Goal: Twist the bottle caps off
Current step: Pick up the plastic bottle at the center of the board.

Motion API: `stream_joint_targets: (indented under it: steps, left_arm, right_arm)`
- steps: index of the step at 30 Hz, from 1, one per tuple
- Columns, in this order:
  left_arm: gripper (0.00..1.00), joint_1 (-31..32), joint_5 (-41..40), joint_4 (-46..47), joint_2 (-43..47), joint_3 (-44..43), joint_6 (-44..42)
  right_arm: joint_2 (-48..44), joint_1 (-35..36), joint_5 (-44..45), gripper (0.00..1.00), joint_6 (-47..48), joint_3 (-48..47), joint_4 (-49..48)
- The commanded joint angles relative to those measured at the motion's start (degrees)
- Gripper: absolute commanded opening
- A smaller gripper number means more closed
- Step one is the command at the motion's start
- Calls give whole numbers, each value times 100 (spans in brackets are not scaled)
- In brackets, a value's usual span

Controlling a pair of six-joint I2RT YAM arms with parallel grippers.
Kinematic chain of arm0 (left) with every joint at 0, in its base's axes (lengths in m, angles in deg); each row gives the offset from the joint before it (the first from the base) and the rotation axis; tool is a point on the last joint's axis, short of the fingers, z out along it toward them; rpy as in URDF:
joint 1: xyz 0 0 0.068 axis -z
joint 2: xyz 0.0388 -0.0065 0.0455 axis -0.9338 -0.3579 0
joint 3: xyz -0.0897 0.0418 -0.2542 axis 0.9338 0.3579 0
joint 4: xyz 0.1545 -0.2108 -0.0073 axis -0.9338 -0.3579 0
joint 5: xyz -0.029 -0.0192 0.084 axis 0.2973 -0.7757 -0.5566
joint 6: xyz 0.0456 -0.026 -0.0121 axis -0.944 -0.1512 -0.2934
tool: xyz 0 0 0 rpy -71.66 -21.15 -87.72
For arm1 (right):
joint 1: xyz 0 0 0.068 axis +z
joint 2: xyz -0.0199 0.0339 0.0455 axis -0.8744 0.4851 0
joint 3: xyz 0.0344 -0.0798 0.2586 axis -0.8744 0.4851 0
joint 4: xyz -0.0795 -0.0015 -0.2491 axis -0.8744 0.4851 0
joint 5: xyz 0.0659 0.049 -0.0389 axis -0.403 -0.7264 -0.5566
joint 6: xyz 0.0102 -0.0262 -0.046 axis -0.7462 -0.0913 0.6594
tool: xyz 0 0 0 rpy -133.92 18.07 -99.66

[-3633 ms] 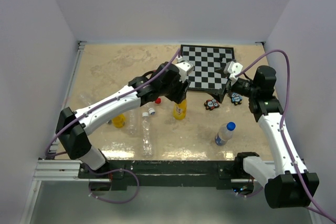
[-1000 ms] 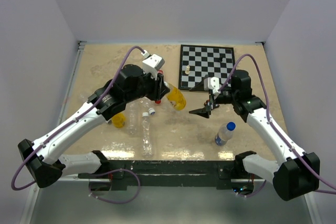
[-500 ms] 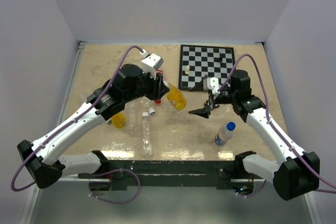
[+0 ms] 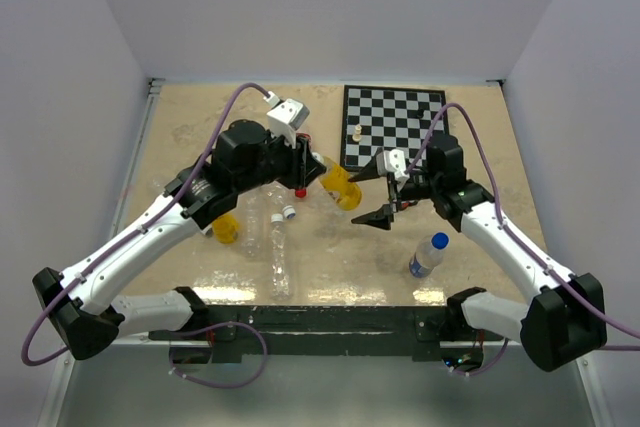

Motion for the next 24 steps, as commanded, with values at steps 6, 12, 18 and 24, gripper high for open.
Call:
stream_joint_targets:
  steps: [6, 12, 18, 24]
  left_arm:
    - [0, -28, 395, 393, 36, 23, 227]
    - [0, -28, 666, 305, -52, 41, 166]
    - [0, -28, 1124, 173, -263, -161, -141]
    - [0, -20, 1274, 200, -342, -346, -756]
  right_arm:
    - [-78, 74, 558, 98, -316, -159, -350]
    - [-105, 74, 709, 98, -378, -169, -429]
    - [35, 82, 376, 98, -614, -46, -673]
    - [413, 381, 155, 98, -616, -72, -605]
